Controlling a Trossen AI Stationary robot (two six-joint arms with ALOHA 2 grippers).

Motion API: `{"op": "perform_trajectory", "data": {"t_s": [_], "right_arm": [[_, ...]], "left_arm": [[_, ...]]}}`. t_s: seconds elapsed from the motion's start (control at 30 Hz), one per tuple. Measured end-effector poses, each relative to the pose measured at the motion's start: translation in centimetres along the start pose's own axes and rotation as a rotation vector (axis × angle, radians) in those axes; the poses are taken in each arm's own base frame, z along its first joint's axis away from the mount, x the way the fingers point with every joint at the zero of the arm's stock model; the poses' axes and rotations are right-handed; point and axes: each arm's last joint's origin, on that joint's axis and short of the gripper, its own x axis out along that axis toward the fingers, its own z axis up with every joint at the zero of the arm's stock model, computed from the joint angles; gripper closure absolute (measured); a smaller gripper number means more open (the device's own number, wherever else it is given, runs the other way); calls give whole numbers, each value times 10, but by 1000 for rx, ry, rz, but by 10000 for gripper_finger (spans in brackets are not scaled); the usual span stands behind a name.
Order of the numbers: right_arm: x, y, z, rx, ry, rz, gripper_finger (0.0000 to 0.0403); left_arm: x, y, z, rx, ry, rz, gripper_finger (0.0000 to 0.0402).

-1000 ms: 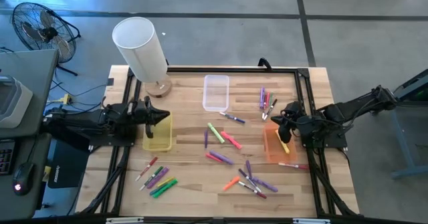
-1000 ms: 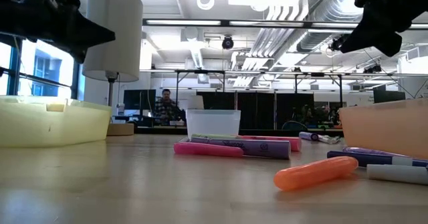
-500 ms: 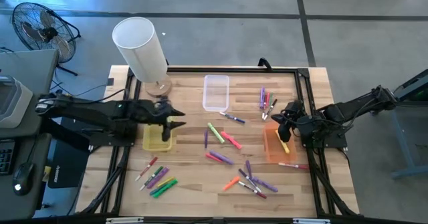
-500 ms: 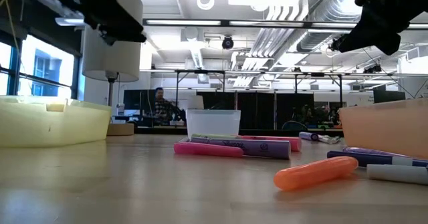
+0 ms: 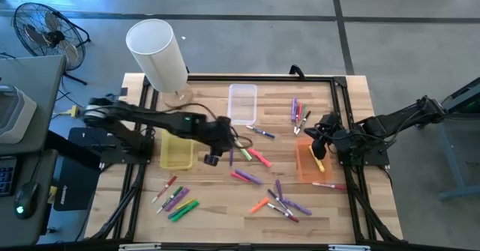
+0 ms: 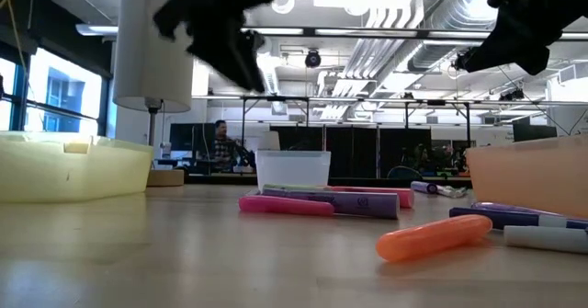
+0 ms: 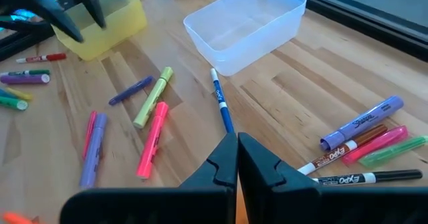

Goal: Pick & Place Markers
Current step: Put the purple pen into the yellow bin

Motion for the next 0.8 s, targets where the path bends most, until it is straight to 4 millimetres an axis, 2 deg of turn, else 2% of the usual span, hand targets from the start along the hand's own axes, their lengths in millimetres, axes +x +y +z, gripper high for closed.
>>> {"op": "perform_trajectory", "data": {"t_s": [0.07, 0.17, 0.27, 0.33, 0.47, 0.53, 0.6, 0.8], "right_arm": [[0, 0, 0, -2, 2, 2, 401], [0, 0, 0, -2, 3, 3, 402], [1, 0, 0, -5, 6, 1, 401], [1, 0, -1, -9, 13, 1, 402], [2, 1, -2, -15, 25, 0, 401], [3, 2, -2, -19, 29, -3, 401], [4, 2, -3, -22, 35, -4, 402], [6, 4, -4, -30, 51, -4, 402]], "left_arm": [[10, 2, 10, 101, 9, -11, 228], [25, 1, 8, 154, 137, -65, 228], [45, 1, 9, 156, 184, -86, 228], [49, 2, 8, 181, 192, -89, 228], [65, 0, 3, 331, 233, -127, 228], [70, -3, -2, 408, 268, -161, 228], [74, -2, 1, 477, 240, -161, 228], [76, -3, 0, 628, 231, -190, 228]]}}
